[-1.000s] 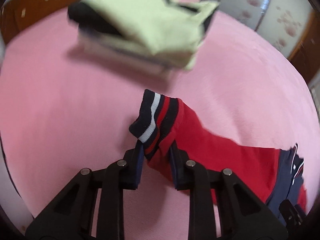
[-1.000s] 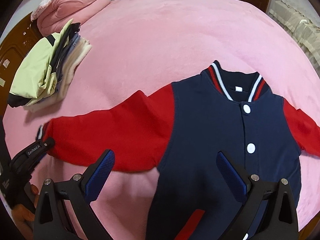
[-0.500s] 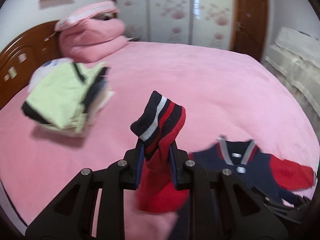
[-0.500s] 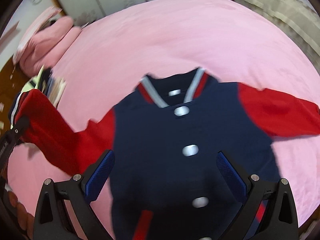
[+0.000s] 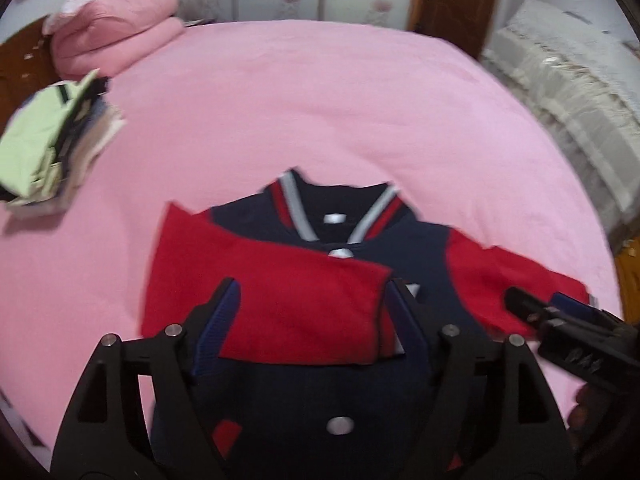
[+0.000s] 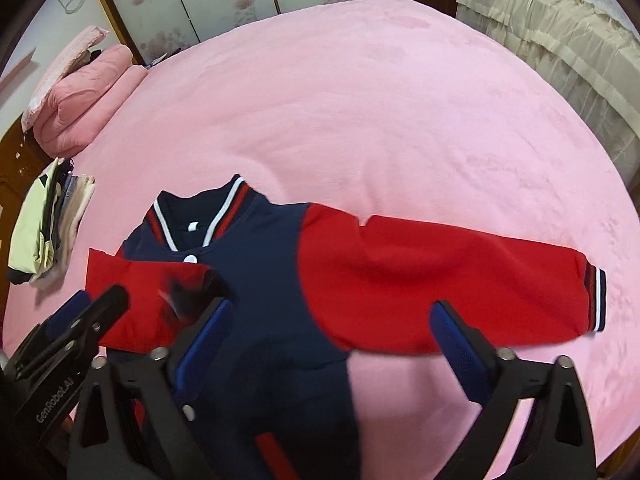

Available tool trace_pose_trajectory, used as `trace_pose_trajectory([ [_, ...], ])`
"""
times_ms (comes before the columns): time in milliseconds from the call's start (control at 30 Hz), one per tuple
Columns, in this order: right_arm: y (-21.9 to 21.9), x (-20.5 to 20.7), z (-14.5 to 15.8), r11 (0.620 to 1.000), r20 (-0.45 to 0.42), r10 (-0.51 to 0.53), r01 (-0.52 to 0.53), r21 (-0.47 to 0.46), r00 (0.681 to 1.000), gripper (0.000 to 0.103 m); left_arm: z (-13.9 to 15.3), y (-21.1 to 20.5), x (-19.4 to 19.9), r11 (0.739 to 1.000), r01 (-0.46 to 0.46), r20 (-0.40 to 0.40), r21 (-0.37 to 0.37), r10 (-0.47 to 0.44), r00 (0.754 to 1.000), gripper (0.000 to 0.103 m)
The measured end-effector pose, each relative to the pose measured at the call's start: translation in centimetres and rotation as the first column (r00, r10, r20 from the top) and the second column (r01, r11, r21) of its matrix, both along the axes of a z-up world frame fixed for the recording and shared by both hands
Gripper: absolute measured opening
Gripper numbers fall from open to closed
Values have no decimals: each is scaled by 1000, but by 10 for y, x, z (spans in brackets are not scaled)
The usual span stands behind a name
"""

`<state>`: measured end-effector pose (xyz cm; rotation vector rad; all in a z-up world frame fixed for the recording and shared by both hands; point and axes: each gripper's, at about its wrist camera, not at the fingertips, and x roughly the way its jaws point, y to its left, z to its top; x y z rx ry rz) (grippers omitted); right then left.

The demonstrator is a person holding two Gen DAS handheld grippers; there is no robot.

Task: Fold large clothes
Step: 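Lift the red sleeve with the left tool and fold it across the jacket body, then lay the sleeve flat across the chest and open the left tool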

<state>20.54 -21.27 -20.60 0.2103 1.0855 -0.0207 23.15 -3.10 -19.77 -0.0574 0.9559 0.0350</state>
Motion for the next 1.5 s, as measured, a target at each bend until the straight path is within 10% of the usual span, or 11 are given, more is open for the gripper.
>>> trace_pose_trajectory([
  [233, 9, 9, -44, 941, -151, 6, 45, 337, 989, 57, -26, 55, 7, 971, -214, -157, 107, 230, 961, 73],
  [400, 37, 14, -75, 876, -257, 20, 106, 470, 966, 51, -21, 94, 8, 935, -346, -167, 83, 355, 920, 73],
  [533, 45, 22, -73, 847, -191, 49, 61, 528, 980, 14, -10, 96, 6, 924, -368, -141, 106, 380, 914, 73],
  [800, 23, 28, -26, 912, -88, 69, -27, 409, 994, 13, 4, 93, 18, 942, -315, -137, 118, 329, 934, 73],
  [1000, -6, 22, -42, 945, -244, 25, 56, 321, 969, 21, -20, 86, 34, 949, -279, -213, 150, 306, 928, 71],
  [1167, -1, 20, -6, 970, -97, 50, -25, 243, 994, 33, -24, 80, 50, 978, -195, -260, 73, 207, 943, 34],
  [1300, 42, 33, 6, 888, -13, 276, -249, 387, 961, 31, -43, 70, 70, 991, -116, -366, -68, 83, 927, 28],
  [1500, 99, 50, -33, 848, -67, 384, -323, 419, 921, 9, -85, 69, 99, 989, -130, -391, 70, 147, 909, 29],
])
